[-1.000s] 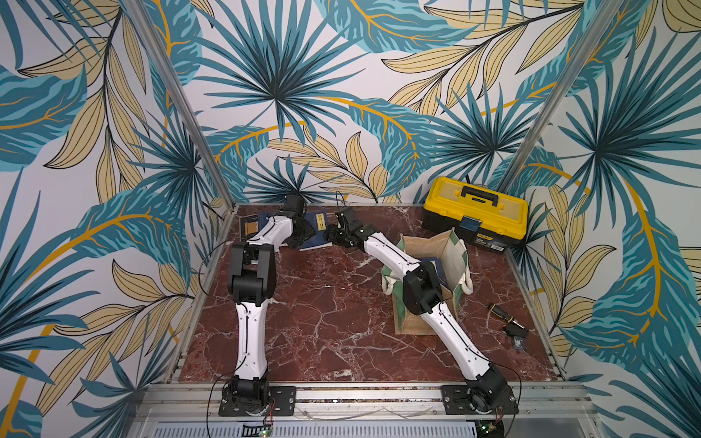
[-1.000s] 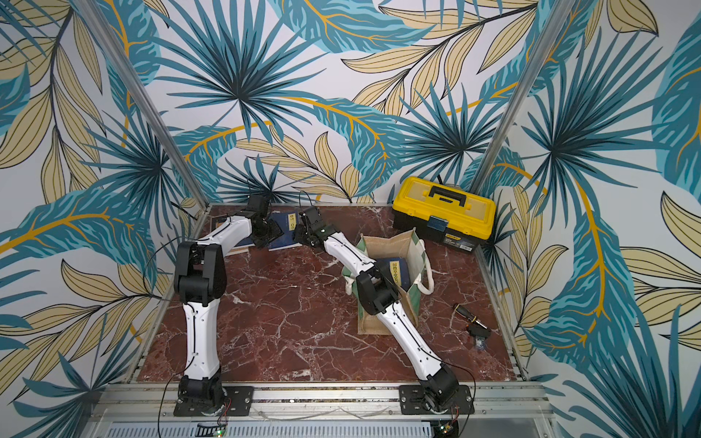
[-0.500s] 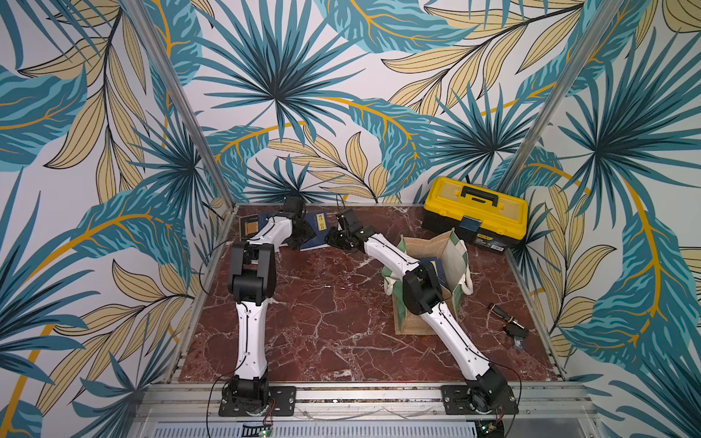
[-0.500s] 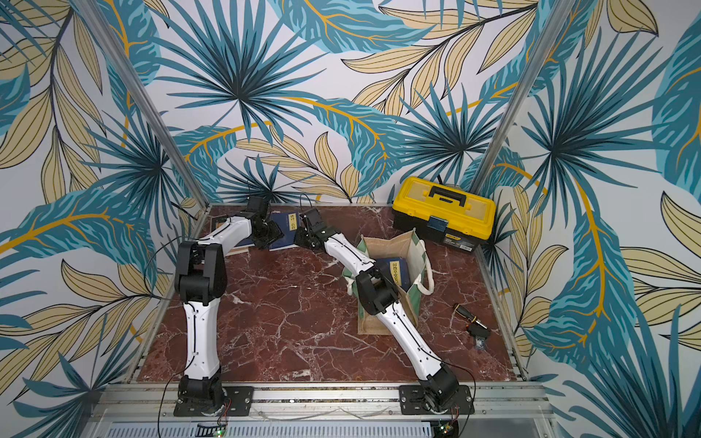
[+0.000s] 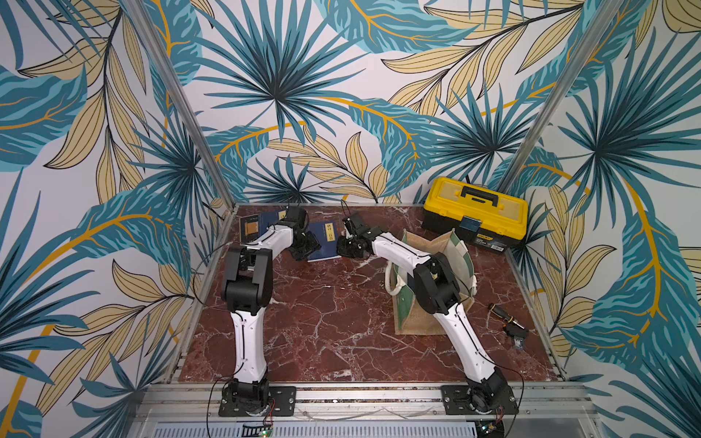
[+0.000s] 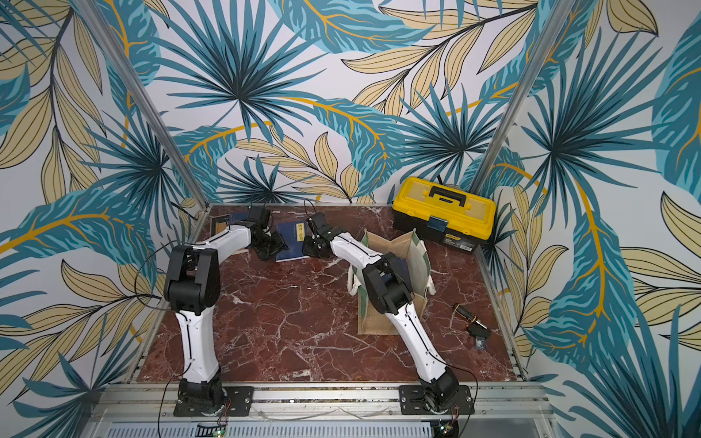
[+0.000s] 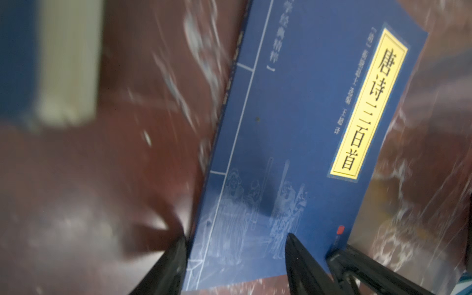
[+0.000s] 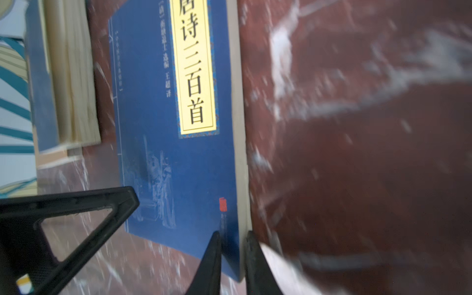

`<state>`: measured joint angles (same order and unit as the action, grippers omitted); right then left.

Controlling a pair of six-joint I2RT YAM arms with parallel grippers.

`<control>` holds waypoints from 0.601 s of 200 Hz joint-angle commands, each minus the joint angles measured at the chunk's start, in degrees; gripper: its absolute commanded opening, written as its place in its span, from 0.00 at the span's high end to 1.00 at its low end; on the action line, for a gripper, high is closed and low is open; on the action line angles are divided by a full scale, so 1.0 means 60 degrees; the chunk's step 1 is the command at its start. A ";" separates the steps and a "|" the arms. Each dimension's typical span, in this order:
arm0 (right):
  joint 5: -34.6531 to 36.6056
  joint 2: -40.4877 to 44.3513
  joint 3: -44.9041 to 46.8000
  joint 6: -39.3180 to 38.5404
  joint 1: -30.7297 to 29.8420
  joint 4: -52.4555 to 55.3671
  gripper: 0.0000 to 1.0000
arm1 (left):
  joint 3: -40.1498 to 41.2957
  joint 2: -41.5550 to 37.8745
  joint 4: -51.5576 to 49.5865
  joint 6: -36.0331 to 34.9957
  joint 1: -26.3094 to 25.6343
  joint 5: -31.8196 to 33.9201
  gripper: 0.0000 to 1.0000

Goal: Put the books into the canvas bag
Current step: Move the book to the center of the board.

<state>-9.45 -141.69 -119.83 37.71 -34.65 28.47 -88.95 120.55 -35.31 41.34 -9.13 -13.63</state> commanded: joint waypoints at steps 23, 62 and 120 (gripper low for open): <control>-0.0041 0.2627 0.3390 0.0014 -0.0437 -0.0151 0.80 | 0.2275 -0.1768 0.0503 0.0127 -0.0937 -0.0631 0.38; 0.0153 0.4455 0.6256 0.0426 -0.1036 -0.0423 0.75 | 0.4720 -0.3687 0.1091 0.0522 -0.1752 -0.0774 0.38; 0.1068 0.5904 0.8012 0.0438 -0.1300 -0.0130 0.62 | 0.7068 -0.6632 0.0991 0.0344 -0.1866 -0.0598 0.37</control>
<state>-6.61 -108.66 -73.45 40.29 -42.89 26.98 -49.54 85.84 -29.85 44.49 -20.99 -18.24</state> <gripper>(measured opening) 0.367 0.619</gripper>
